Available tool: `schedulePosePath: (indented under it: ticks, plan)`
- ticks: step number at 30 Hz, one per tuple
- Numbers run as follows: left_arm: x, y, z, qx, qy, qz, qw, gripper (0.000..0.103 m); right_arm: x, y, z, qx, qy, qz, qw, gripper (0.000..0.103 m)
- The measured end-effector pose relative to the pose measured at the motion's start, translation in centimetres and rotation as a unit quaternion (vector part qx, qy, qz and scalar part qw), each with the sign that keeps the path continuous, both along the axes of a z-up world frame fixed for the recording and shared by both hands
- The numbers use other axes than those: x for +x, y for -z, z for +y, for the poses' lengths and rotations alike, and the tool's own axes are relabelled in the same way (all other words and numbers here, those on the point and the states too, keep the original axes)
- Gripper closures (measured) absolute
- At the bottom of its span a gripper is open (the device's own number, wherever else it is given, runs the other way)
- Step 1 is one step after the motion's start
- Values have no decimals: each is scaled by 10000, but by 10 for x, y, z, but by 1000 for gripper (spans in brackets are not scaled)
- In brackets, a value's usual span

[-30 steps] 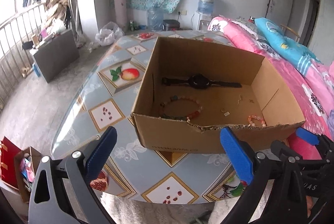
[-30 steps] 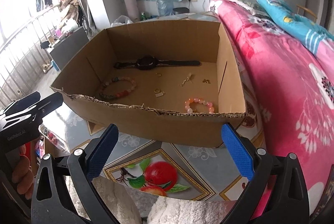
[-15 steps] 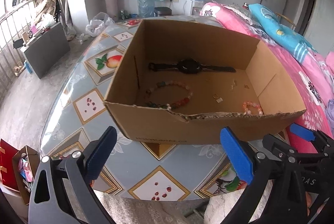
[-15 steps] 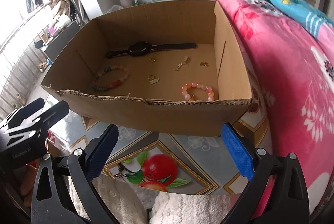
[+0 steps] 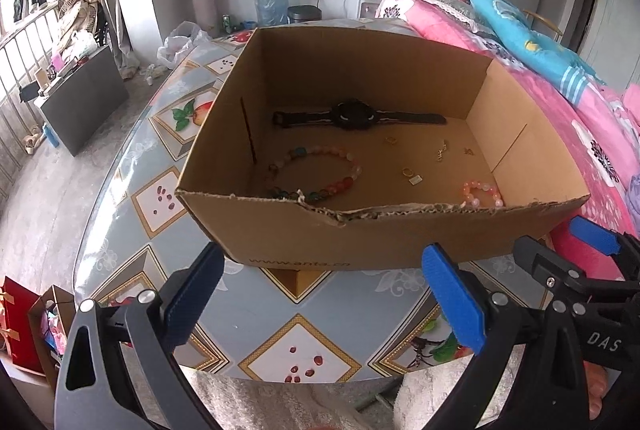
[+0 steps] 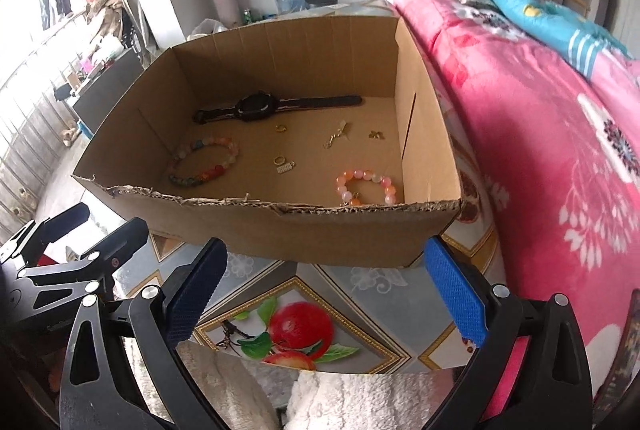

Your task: Organize jewelry

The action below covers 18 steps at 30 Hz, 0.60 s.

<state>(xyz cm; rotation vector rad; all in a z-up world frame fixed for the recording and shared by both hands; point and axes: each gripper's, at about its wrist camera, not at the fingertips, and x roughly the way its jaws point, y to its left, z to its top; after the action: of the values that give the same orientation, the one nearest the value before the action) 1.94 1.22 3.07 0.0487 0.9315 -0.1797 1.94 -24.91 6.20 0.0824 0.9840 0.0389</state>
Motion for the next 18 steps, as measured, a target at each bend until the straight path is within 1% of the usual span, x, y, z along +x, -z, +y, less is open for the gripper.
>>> schedulePosePath:
  ticks: [3, 10, 18]
  plan:
    - [1, 0, 0, 49, -6, -3, 10000, 6, 0, -1, 1, -97, 18, -45, 9999, 8]
    - [3, 1, 0, 115, 2, -4, 9999, 6, 1, 0, 1, -117, 56, -12, 9999, 8]
    - [7, 4, -2, 69, 12, 96, 9999, 6, 2, 2, 1, -109, 105, 51, 9999, 8]
